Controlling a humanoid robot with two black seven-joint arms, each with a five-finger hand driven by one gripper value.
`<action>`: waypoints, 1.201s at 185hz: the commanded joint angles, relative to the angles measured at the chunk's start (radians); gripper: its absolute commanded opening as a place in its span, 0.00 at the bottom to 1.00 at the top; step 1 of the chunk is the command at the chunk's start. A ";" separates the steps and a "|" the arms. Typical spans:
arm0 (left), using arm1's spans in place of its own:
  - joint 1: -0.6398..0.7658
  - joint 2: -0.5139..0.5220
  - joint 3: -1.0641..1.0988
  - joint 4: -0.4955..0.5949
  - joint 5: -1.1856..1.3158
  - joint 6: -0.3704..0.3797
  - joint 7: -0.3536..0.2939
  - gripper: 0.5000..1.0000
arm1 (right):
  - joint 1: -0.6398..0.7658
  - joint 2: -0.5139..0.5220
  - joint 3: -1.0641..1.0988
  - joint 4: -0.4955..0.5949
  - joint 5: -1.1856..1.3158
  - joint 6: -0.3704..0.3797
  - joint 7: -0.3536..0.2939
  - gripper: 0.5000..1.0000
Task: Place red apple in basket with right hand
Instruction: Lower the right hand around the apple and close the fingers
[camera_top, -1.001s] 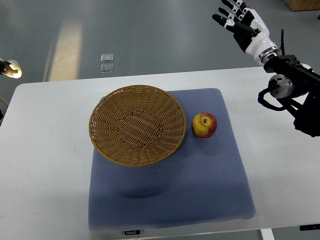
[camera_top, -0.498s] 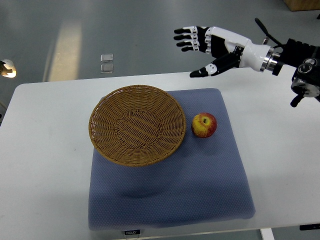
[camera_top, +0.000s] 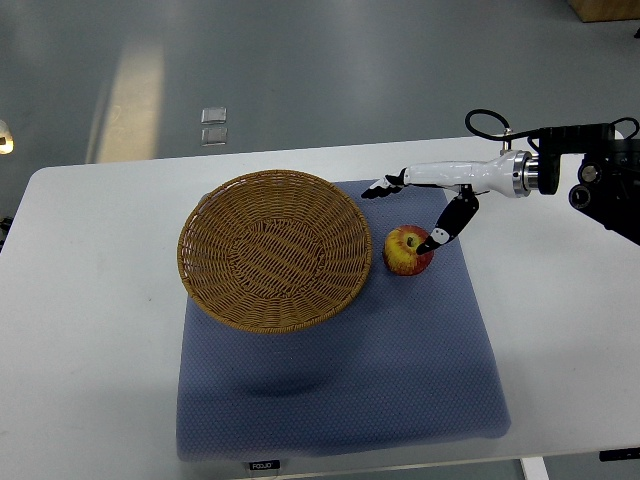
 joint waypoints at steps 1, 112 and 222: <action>0.000 0.000 0.000 0.000 0.000 0.000 0.000 1.00 | -0.002 0.001 -0.042 -0.002 -0.034 -0.050 -0.005 0.84; 0.000 0.000 0.000 0.001 0.000 0.000 0.000 1.00 | -0.022 0.028 -0.119 -0.068 -0.083 -0.165 -0.008 0.83; 0.000 0.000 0.000 0.000 0.000 0.000 0.000 1.00 | -0.027 0.039 -0.147 -0.075 -0.086 -0.191 -0.008 0.27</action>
